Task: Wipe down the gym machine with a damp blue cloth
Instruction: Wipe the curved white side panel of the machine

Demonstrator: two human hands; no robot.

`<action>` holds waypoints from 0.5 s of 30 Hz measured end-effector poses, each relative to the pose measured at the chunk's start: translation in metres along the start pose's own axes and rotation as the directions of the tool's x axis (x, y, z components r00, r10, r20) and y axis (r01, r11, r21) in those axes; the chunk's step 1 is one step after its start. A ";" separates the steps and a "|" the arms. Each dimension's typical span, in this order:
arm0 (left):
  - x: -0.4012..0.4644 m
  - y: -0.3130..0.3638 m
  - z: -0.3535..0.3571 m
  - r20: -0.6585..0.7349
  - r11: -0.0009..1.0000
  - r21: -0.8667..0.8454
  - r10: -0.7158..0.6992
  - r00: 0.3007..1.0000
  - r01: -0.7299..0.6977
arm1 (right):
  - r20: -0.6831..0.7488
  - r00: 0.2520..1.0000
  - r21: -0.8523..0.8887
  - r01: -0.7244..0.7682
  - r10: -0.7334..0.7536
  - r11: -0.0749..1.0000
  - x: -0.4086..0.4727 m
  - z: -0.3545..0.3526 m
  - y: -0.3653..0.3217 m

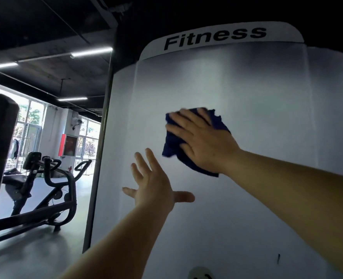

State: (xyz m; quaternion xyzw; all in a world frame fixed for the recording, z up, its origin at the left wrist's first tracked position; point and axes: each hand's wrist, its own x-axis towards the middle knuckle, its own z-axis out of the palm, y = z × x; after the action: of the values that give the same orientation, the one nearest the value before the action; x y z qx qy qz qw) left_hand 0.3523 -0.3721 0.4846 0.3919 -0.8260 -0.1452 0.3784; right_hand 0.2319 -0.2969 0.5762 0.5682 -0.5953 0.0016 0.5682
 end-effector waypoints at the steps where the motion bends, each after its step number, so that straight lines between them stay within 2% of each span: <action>1: -0.001 -0.003 0.001 -0.006 1.000 0.004 0.010 1.000 -0.010 | 0.040 0.996 -0.004 0.084 -0.084 0.996 -0.002 -0.002 0.002; 3: -0.002 -0.006 0.001 -0.012 0.999 0.024 0.026 1.000 -0.026 | 0.090 0.979 -0.022 0.188 -0.185 0.982 0.002 -0.011 0.013; 4: -0.001 -0.006 0.001 -0.012 0.999 0.023 0.030 0.999 -0.029 | 0.078 0.979 -0.030 0.191 -0.188 0.981 0.008 -0.014 0.018; 6: 0.000 -0.005 0.002 -0.009 1.000 0.011 0.028 1.000 -0.028 | -0.010 0.999 -0.025 0.041 -0.041 0.999 0.020 -0.013 0.015; 8: 0.000 -0.006 0.005 -0.018 1.000 -0.004 0.013 1.000 -0.013 | -0.096 0.983 -0.007 -0.157 0.155 0.988 0.027 -0.005 -0.007; 9: -0.002 -0.008 0.006 -0.024 1.000 -0.016 0.011 1.000 -0.011 | -0.089 0.980 0.009 -0.179 0.179 0.984 0.028 0.000 -0.020; 10: -0.002 -0.009 0.007 -0.036 0.999 -0.035 0.014 0.999 -0.015 | -0.053 0.990 0.020 -0.131 0.132 0.991 0.025 0.004 -0.030; 13: -0.005 -0.011 0.008 -0.056 0.997 -0.074 0.019 0.998 -0.023 | 0.101 0.980 0.035 0.171 -0.174 0.985 0.019 -0.001 -0.027; 15: -0.004 -0.011 0.007 -0.044 0.995 -0.090 0.027 0.999 -0.031 | 0.133 0.963 0.009 0.237 -0.236 0.972 0.028 -0.007 -0.011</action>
State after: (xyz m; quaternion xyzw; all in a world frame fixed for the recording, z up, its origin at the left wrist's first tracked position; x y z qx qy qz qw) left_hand 0.3547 -0.3766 0.4718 0.3652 -0.8159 -0.1683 0.4155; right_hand 0.2523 -0.3158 0.5905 0.6319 -0.5598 -0.1062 0.5254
